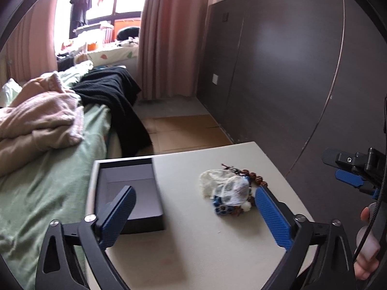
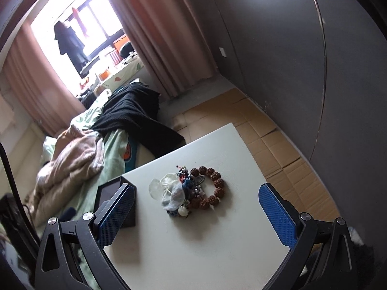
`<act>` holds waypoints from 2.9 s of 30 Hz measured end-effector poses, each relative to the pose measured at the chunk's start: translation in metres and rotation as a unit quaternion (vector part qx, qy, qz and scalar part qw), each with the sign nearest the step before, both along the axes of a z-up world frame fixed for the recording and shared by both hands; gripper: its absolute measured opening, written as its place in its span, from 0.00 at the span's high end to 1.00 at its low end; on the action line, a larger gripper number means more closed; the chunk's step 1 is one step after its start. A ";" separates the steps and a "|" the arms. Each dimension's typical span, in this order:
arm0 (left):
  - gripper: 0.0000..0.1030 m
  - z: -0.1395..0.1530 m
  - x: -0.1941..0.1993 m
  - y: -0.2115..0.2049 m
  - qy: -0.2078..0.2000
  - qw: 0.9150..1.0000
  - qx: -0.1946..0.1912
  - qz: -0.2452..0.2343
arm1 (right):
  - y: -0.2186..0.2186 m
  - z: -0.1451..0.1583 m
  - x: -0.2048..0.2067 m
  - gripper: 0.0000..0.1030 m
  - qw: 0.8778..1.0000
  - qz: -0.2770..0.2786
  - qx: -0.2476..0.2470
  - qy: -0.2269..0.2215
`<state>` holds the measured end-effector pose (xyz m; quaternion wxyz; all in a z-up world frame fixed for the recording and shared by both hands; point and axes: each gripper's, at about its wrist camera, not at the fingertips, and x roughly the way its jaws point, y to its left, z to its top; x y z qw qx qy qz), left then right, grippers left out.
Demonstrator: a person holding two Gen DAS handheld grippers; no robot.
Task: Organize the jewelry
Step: 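Lower the left gripper onto the jewelry pile and grasp the white tissue, then drop the tissue into the black box with left while right grasps blue bracelet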
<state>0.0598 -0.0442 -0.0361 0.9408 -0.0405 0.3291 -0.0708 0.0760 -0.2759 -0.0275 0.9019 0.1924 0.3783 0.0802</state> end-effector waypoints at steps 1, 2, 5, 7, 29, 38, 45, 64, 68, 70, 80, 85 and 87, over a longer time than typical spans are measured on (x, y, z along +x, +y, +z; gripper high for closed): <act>0.10 -0.003 0.005 -0.005 0.004 1.000 -0.002 -0.005 | -0.001 -0.001 0.002 0.00 1.000 -0.002 0.003 0.003; 0.12 -0.006 0.009 -0.009 0.009 1.000 -0.004 -0.010 | -0.002 -0.003 0.005 0.00 1.000 -0.005 0.006 0.007; 0.16 -0.015 0.021 -0.021 0.021 1.000 -0.010 -0.021 | -0.009 -0.009 0.014 0.00 0.999 -0.015 0.018 0.022; 0.17 -0.020 0.028 -0.028 0.027 0.999 -0.011 -0.027 | -0.014 -0.012 0.019 0.00 0.999 -0.021 0.023 0.030; 0.88 -0.085 0.085 -0.064 0.133 0.990 -0.011 -0.047 | -0.031 -0.057 0.056 0.01 0.985 -0.068 0.108 0.119; 1.00 -0.067 0.074 -0.038 0.102 0.993 -0.049 -0.029 | -0.023 -0.056 0.056 0.06 0.987 -0.048 0.094 0.119; 1.00 -0.040 0.065 -0.015 0.068 0.994 -0.080 -0.015 | 0.004 -0.069 0.065 0.33 0.986 0.004 0.099 0.134; 1.00 -0.007 0.046 0.043 0.015 0.991 -0.132 0.025 | 0.045 -0.109 0.101 0.86 0.981 0.047 0.094 0.162; 1.00 0.000 0.039 0.054 -0.001 0.990 -0.137 0.033 | 0.041 -0.097 0.094 0.86 0.983 0.042 0.105 0.145; 1.00 0.004 0.034 0.059 -0.008 0.989 -0.140 0.039 | 0.039 -0.090 0.091 0.86 0.983 0.047 0.118 0.135; 1.00 0.008 0.031 0.089 -0.019 0.986 -0.149 0.078 | 0.052 -0.052 0.070 0.86 0.978 0.094 0.173 0.062; 0.98 0.001 0.042 0.099 0.002 0.984 -0.157 0.088 | 0.063 -0.048 0.066 0.86 0.976 0.109 0.179 0.051; 0.67 -0.004 0.046 0.102 0.022 0.982 -0.153 0.105 | 0.068 -0.048 0.066 0.86 0.976 0.115 0.178 0.049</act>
